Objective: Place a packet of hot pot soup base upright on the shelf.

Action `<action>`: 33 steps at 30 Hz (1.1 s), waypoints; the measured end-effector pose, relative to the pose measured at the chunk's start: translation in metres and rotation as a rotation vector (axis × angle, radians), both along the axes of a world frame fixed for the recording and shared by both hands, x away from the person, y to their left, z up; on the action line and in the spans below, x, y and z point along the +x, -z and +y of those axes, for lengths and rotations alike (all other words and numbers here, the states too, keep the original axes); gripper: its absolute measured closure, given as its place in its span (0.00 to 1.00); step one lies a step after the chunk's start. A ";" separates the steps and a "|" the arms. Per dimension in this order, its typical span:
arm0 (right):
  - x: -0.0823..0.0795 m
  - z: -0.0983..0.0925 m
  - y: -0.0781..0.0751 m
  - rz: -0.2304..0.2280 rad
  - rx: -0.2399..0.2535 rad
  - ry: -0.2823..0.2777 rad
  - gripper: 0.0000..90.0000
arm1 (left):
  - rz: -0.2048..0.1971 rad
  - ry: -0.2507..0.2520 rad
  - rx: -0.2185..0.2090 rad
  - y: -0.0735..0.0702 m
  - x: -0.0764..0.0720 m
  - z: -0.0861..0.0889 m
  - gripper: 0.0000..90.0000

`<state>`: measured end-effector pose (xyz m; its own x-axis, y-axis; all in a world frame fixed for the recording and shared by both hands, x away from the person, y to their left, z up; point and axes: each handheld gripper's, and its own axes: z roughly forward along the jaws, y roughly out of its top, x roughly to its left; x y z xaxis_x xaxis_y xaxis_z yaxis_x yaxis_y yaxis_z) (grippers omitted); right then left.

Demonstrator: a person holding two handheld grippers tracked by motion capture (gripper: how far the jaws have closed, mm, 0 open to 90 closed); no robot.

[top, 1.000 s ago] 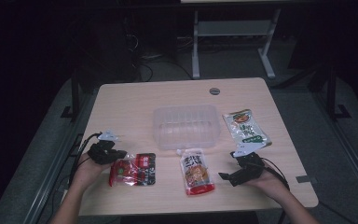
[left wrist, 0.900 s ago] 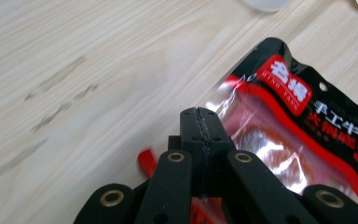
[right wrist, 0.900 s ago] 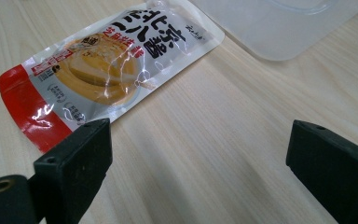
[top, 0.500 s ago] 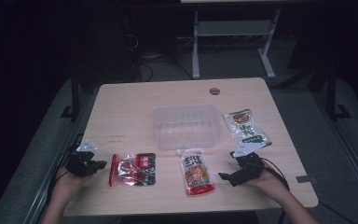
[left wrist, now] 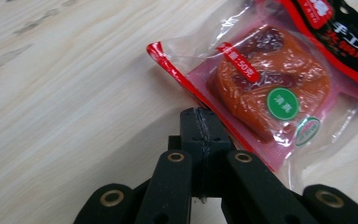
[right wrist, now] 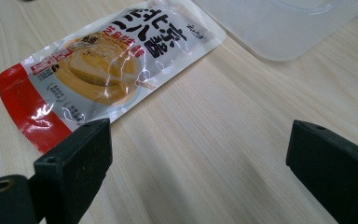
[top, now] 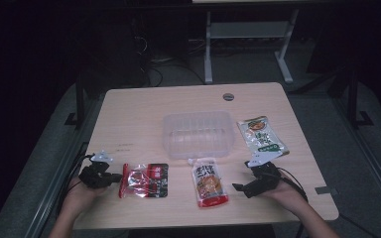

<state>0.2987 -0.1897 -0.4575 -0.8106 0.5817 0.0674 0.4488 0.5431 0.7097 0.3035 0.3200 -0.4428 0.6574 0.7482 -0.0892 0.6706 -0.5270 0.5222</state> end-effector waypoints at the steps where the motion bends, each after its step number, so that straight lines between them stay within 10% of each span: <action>1: 0.000 0.000 0.000 0.000 0.000 0.001 0.07 | 0.001 0.001 -0.014 0.000 -0.001 -0.004 1.00; 17: 0.000 0.001 0.001 0.003 -0.003 0.000 0.07 | -0.006 0.150 -0.021 -0.002 -0.005 -0.050 1.00; 33: 0.001 0.001 0.001 0.007 -0.008 -0.001 0.07 | -0.082 0.170 -0.051 -0.018 -0.007 -0.061 1.00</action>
<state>0.2993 -0.1884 -0.4590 -0.8109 0.5812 0.0687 0.4532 0.5492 0.7021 0.2969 0.2595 -0.4248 0.7808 0.6214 -0.0650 0.5282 -0.6009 0.5999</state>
